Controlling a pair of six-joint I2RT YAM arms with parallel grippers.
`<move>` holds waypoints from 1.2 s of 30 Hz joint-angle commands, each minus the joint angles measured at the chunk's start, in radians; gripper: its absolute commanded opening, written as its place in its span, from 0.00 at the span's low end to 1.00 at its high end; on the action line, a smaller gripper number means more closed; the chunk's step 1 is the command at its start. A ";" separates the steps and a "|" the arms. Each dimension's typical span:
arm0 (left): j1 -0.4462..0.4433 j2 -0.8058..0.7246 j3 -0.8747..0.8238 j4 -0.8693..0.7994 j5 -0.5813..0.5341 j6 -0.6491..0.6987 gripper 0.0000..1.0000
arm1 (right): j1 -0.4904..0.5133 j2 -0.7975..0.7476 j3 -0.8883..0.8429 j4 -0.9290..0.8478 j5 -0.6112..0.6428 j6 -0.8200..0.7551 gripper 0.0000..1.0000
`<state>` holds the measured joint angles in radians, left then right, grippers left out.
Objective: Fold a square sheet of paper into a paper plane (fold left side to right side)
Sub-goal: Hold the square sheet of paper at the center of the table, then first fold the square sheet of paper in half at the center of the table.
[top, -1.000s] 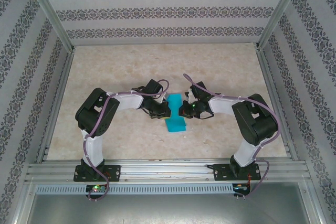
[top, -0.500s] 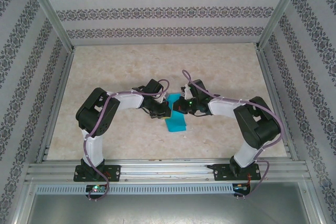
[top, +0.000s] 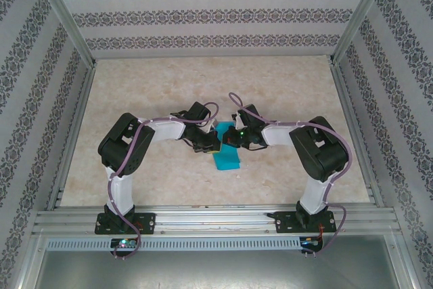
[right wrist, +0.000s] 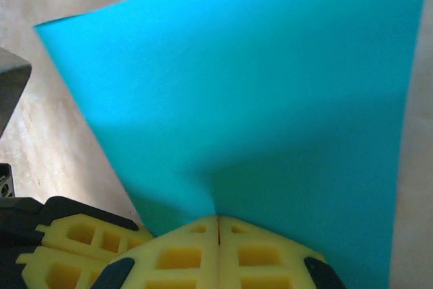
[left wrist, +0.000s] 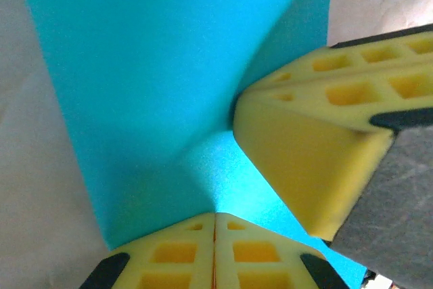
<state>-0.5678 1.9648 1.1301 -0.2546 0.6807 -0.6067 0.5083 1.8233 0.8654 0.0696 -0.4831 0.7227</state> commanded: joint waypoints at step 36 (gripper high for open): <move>-0.020 -0.199 -0.131 0.000 0.000 -0.015 0.09 | -0.019 0.041 -0.022 -0.077 0.084 0.015 0.00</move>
<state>-0.5762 1.7866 0.9760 -0.2981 0.6552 -0.5880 0.5014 1.8282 0.8700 0.0566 -0.4934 0.7353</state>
